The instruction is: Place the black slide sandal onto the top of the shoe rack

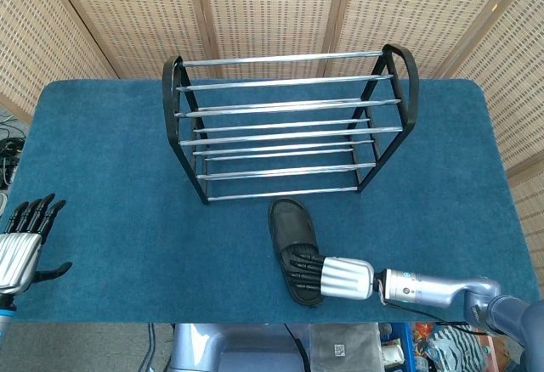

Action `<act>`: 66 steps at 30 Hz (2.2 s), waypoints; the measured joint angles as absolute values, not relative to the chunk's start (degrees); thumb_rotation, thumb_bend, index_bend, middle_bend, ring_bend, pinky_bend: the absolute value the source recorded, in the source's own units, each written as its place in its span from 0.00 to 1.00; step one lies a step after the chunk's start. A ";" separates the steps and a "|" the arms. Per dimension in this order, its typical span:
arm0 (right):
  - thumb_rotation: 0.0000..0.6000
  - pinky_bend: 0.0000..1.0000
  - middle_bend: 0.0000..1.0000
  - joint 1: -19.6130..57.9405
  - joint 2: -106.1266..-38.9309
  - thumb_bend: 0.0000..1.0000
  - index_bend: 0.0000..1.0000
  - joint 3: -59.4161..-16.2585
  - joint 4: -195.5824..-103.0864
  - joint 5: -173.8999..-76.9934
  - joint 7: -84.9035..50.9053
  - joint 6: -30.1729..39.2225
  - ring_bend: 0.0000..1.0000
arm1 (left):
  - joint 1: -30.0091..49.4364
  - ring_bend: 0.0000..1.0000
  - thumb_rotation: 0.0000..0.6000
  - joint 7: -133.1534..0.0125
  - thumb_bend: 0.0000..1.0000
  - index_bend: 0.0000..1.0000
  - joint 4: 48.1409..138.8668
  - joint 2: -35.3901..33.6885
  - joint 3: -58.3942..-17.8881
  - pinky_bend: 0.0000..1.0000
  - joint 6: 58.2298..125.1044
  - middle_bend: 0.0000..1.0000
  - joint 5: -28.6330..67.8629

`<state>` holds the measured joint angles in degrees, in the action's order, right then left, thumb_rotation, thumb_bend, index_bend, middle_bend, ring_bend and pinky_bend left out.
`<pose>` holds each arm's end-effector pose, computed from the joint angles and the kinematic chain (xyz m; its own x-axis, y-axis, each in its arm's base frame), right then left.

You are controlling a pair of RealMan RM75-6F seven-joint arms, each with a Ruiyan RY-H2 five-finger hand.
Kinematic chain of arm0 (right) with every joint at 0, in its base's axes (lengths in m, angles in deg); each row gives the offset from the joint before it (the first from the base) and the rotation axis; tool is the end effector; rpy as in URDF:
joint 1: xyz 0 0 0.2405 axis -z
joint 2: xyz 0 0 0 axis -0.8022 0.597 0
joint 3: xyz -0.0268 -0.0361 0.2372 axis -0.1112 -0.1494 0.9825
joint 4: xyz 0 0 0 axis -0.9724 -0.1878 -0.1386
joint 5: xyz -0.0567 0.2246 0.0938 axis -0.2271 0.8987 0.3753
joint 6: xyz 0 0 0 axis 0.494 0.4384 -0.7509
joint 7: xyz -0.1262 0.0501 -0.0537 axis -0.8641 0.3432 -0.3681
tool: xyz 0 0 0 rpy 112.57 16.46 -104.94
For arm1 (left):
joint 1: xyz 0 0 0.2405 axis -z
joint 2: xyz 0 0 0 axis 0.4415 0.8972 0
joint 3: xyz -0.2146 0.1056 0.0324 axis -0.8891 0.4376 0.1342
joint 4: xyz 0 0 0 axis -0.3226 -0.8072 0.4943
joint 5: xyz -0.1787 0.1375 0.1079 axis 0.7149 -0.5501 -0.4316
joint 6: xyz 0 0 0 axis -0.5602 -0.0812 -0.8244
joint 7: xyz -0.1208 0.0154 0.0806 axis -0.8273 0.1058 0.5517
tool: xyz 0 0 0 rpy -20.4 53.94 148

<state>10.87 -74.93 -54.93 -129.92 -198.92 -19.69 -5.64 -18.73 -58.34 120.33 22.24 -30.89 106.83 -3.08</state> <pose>-0.2144 -0.2796 -0.0391 0.7392 0.3367 0.5833 0.1331 -0.9220 0.3636 -0.2976 0.1876 0.1093 0.4839 0.1181 0.8671 0.8747 -0.0351 -0.4834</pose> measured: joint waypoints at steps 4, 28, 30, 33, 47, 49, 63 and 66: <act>1.00 0.00 0.00 10.05 -76.05 0.00 0.00 -56.17 -128.78 -196.18 -18.69 -4.24 0.00 | -18.75 0.00 1.00 -58.83 0.14 0.00 120.23 22.38 -30.89 0.00 106.89 0.00 -3.08; 1.00 0.00 0.00 3.95 -80.67 0.00 0.00 -55.04 -140.84 -186.20 -25.35 9.34 0.00 | -18.43 0.00 1.00 -60.22 0.14 0.00 120.00 22.85 -30.77 0.00 106.34 0.00 -3.03; 1.00 0.00 0.00 3.53 -80.66 0.00 0.00 -54.55 -141.85 -185.09 -26.07 10.79 0.00 | -18.41 0.00 1.00 -60.49 0.14 0.00 119.93 22.93 -30.77 0.00 106.31 0.00 -3.07; 1.00 0.00 0.00 2.89 -80.37 0.00 0.00 -53.93 -143.73 -183.09 -27.43 13.59 0.00 | -18.34 0.00 1.00 -60.87 0.14 0.00 119.79 23.05 -30.74 0.00 106.15 0.00 -3.12; 1.00 0.00 0.11 0.09 -78.70 0.00 0.07 -54.62 -149.86 -178.56 -34.05 21.68 0.01 | -18.27 0.00 1.00 -61.29 0.14 0.00 119.68 23.23 -30.61 0.00 106.18 0.00 -3.40; 1.00 0.01 0.14 -0.20 -78.60 0.02 0.12 -54.79 -150.09 -178.21 -34.38 22.17 0.03 | -18.24 0.00 1.00 -61.31 0.14 0.00 119.68 23.24 -30.59 0.00 106.12 0.00 -3.39; 1.00 0.49 0.58 -1.13 -78.41 0.65 0.66 -56.32 -151.42 -177.51 -33.63 20.92 0.45 | -18.08 0.00 1.00 -61.67 0.14 0.00 119.71 23.40 -30.54 0.00 105.86 0.00 -3.37; 1.00 0.51 0.60 -1.06 -78.21 0.66 0.68 -57.00 -151.42 -178.50 -33.02 18.37 0.47 | -18.06 0.00 1.00 -61.57 0.14 0.00 119.77 23.39 -30.53 0.00 105.85 0.00 -3.39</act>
<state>-1.06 -78.21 -57.00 -151.42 -178.50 -33.02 18.37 -18.06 -61.57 119.77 23.39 -30.53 105.85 -3.39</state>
